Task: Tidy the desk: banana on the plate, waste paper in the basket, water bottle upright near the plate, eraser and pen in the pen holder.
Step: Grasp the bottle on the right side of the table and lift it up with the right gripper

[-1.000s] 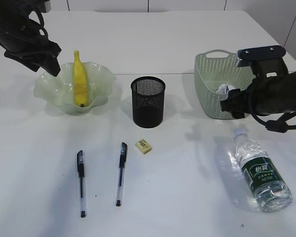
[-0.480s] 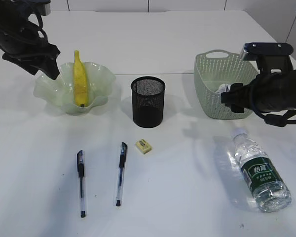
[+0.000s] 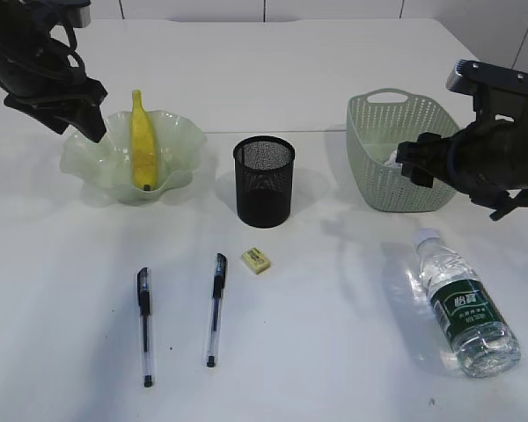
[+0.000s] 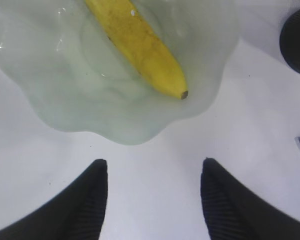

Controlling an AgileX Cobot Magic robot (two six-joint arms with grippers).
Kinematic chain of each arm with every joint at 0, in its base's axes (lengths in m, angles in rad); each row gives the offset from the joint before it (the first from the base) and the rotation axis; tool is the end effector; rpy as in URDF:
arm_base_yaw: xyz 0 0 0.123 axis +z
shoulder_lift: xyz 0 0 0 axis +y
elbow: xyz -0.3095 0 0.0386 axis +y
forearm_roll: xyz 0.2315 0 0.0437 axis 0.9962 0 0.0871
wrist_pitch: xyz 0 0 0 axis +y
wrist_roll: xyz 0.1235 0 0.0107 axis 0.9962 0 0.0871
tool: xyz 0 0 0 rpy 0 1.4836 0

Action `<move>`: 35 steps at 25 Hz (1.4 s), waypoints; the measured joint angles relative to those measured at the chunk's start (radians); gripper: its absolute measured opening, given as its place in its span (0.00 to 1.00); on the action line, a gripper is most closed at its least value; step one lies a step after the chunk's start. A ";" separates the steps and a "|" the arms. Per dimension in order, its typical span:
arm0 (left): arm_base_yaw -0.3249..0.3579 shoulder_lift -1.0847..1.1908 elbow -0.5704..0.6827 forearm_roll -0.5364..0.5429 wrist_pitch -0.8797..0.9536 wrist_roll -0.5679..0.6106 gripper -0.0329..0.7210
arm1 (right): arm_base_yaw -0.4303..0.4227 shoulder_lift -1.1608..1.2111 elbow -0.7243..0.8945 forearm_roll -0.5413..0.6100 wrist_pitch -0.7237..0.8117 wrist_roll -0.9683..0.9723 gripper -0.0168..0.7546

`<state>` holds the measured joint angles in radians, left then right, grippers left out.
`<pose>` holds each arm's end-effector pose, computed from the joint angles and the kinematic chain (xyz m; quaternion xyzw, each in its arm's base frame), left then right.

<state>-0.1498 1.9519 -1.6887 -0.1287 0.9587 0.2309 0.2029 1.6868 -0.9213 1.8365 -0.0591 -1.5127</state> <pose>0.4314 -0.0783 0.2663 0.1601 0.9614 -0.0506 0.2181 0.3604 0.0670 0.2179 0.0670 0.9026 0.0856 0.4165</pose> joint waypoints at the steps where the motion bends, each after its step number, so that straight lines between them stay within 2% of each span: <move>1: 0.000 0.000 0.000 0.000 0.002 0.000 0.60 | 0.000 0.000 0.000 0.000 0.000 0.000 0.67; 13: 0.000 0.000 0.000 -0.012 0.031 0.000 0.60 | 0.000 -0.002 0.002 0.000 -0.005 -0.049 0.67; 21: 0.000 0.000 0.000 -0.014 0.056 0.000 0.60 | 0.000 -0.002 0.092 0.000 -0.007 -0.081 0.67; 35: 0.000 0.000 0.000 -0.018 0.079 0.000 0.60 | 0.000 -0.002 0.119 0.000 -0.021 -0.192 0.67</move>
<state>-0.1498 1.9519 -1.6887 -0.1468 1.0375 0.2309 0.2029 1.6845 -0.8023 1.8365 -0.0800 -1.7052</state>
